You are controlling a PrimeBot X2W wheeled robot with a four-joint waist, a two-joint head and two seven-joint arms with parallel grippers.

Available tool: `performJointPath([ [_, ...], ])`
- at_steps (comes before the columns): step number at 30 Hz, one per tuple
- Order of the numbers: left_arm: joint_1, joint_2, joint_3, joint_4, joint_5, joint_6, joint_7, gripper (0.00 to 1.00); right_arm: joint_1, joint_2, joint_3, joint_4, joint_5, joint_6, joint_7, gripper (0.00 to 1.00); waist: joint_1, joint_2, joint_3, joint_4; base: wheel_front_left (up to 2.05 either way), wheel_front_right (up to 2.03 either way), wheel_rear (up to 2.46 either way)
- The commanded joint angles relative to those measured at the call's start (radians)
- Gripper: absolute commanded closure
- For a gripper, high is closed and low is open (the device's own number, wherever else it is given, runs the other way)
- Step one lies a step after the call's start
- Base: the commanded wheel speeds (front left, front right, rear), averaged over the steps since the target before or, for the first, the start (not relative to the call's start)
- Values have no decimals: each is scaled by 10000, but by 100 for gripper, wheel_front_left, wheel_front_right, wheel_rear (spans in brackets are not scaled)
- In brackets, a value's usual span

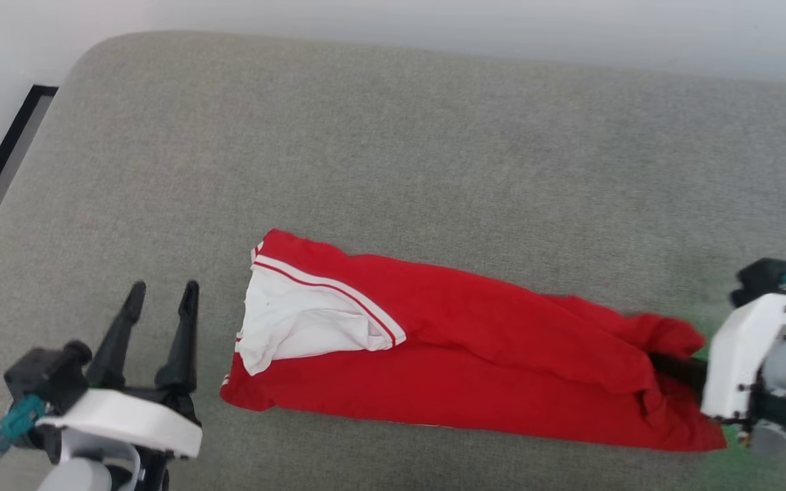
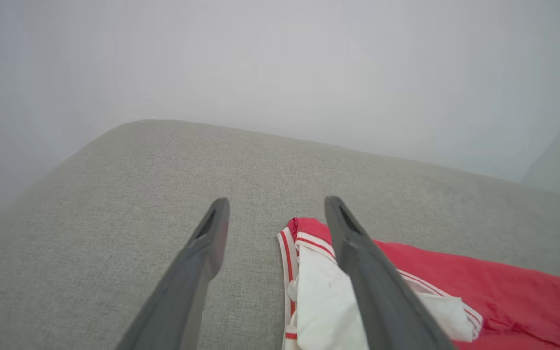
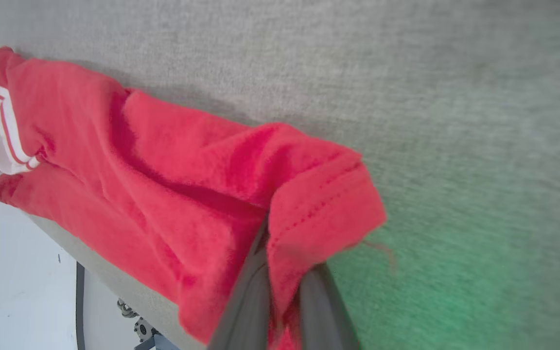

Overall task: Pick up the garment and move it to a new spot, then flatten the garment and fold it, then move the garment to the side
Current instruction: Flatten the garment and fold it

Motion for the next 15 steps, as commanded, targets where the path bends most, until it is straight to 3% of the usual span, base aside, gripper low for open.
performJointPath([
  [1, 114, -94, 112, 18, 116, -100, -61, 0, 76, -84, -105, -55, 47, 46, 30, 100, 0, 0, -66, -60, 0, 0, 0],
  [7, 617, -1089, 1259, 231, 897, -1006, -60, 0, 19, -634, -1292, 66, -208, 26, 32, 100, 0, 0, -292, -431, 0, 0, 0],
  [15, 664, -1863, 1799, 397, 1540, -1546, -61, 0, -486, -1526, -2431, 1070, -1241, 26, -220, 100, 0, 0, -324, -969, 0, 0, 0],
])
